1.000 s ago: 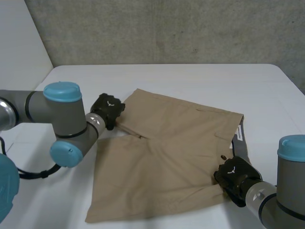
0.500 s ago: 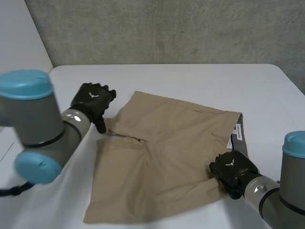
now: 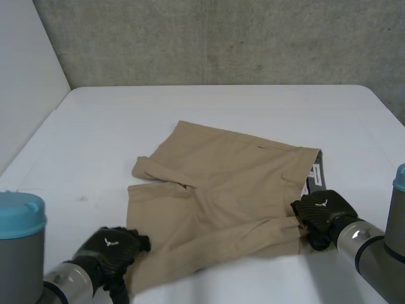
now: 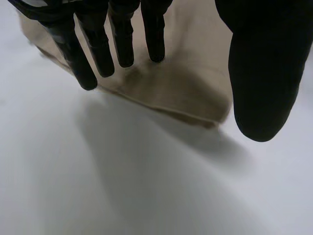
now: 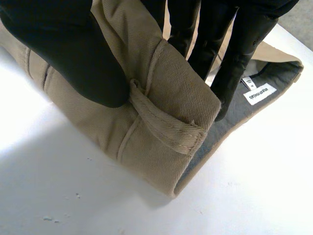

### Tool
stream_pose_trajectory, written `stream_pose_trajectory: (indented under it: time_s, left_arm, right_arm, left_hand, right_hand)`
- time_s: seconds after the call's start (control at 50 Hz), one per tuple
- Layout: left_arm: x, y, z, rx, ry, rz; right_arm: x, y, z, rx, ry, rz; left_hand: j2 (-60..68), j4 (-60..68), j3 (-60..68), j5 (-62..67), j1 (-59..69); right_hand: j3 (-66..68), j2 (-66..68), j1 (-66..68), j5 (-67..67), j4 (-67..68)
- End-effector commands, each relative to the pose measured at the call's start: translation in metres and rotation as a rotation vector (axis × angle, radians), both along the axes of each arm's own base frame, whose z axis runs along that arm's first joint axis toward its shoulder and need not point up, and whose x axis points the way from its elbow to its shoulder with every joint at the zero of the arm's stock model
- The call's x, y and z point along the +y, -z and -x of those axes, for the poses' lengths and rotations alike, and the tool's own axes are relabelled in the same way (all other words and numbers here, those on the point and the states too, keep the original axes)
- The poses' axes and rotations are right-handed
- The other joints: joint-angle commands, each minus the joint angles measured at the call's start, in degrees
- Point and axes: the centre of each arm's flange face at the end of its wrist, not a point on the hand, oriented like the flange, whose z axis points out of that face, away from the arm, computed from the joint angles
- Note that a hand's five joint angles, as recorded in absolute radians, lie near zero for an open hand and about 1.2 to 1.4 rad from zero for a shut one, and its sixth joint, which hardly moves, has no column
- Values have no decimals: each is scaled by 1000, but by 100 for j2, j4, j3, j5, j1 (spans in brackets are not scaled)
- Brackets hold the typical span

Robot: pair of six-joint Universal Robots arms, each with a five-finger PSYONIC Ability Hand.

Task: Fold the shorts.

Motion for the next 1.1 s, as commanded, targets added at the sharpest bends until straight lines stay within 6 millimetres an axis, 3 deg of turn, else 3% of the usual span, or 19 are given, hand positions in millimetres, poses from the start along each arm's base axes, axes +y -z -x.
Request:
stream_pose_trajectory:
  time_s: [0.02, 0.04, 0.06, 0.14, 0.24, 0.34, 0.4, 0.46, 0.54, 0.6, 0.62, 0.78, 0.8, 0.88, 1.02, 1.1]
  left_arm:
    - [-4, 14, 13, -1, 38, -5]
    - [-7, 12, 16, 15, 42, 37]
    - [-8, 11, 18, 22, 43, 56]
    - [-14, 4, 19, 34, 21, 130]
    - [-17, -27, 17, 56, -3, 249]
    - [-4, -79, 4, 21, 37, 380]
    - [5, -96, -2, -17, 68, 431]
    - [16, -108, -4, -34, 121, 474]
    - [17, -109, 0, -6, 168, 483]
    - [4, -97, 10, 4, 186, 462]
    - [-2, -91, 13, 0, 187, 454]
    - [-80, -69, 55, 22, 137, 574]
    - [-99, -66, 65, 27, 117, 612]
    - [-137, -60, 96, 52, 95, 691]
    - [-191, -41, 141, 79, 102, 800]
    - [-203, -29, 164, 93, 127, 865]
  right_arm:
    - [0, 0, 0, 0, 0, 2]
    - [0, -1, 0, 0, 1, 3]
    - [1, -2, 0, 0, -1, 10]
    - [2, -17, 0, 1, -9, 58]
    - [26, -43, 5, 58, -58, 50]
    - [60, -73, 16, 206, -169, 20]
    - [80, -90, 21, 301, -262, 33]
    - [84, -107, 22, 342, -313, 85]
    - [71, -114, 22, 304, -274, 101]
    - [56, -102, 19, 276, -251, 55]
    - [42, -91, 16, 264, -237, 36]
    - [-16, -58, 8, 249, -142, 57]
    - [-20, -55, 8, 249, -126, 57]
    - [-49, -46, 9, 263, -31, 96]
    - [-94, -34, 6, 269, 72, 251]
    - [-109, -25, -6, 255, 60, 306]
  left_hand:
    - [3903, 3877, 3909, 3874, 3944]
    - [5394, 5367, 5399, 5365, 5435]
    - [6022, 5996, 6028, 5993, 6064]
    - [6029, 6002, 6034, 6000, 6070]
    - [6029, 6002, 6034, 6000, 6070]
    - [6029, 6002, 6034, 6000, 6070]
    - [6029, 6002, 6034, 6000, 6070]
    - [6029, 6002, 6034, 6000, 6070]
    - [6029, 6002, 6034, 6000, 6070]
    - [6029, 6002, 6034, 6000, 6070]
    - [6029, 6002, 6034, 6000, 6070]
    - [6029, 6002, 6034, 6000, 6070]
    - [6029, 6002, 6034, 6000, 6070]
    - [6029, 6002, 6034, 6000, 6070]
    - [6029, 6002, 6034, 6000, 6070]
    - [6029, 6002, 6034, 6000, 6070]
  right_hand:
    - [1168, 1250, 2359, 1348, 1163]
    - [1168, 1250, 2359, 1348, 1163]
    - [1168, 1250, 2359, 1348, 1163]
    - [1168, 1250, 2359, 1348, 1163]
    - [1168, 1250, 2359, 1348, 1163]
    - [1168, 1250, 2359, 1348, 1163]
    - [1168, 1250, 2359, 1348, 1163]
    - [1168, 1250, 2359, 1348, 1163]
    - [1168, 1250, 2359, 1348, 1163]
    - [1168, 1250, 2359, 1348, 1163]
    - [1168, 1250, 2359, 1348, 1163]
    - [1168, 1250, 2359, 1348, 1163]
    - [1168, 1250, 2359, 1348, 1163]
    - [1168, 1250, 2359, 1348, 1163]
    - [1168, 1250, 2359, 1348, 1163]
    - [1168, 1250, 2359, 1348, 1163]
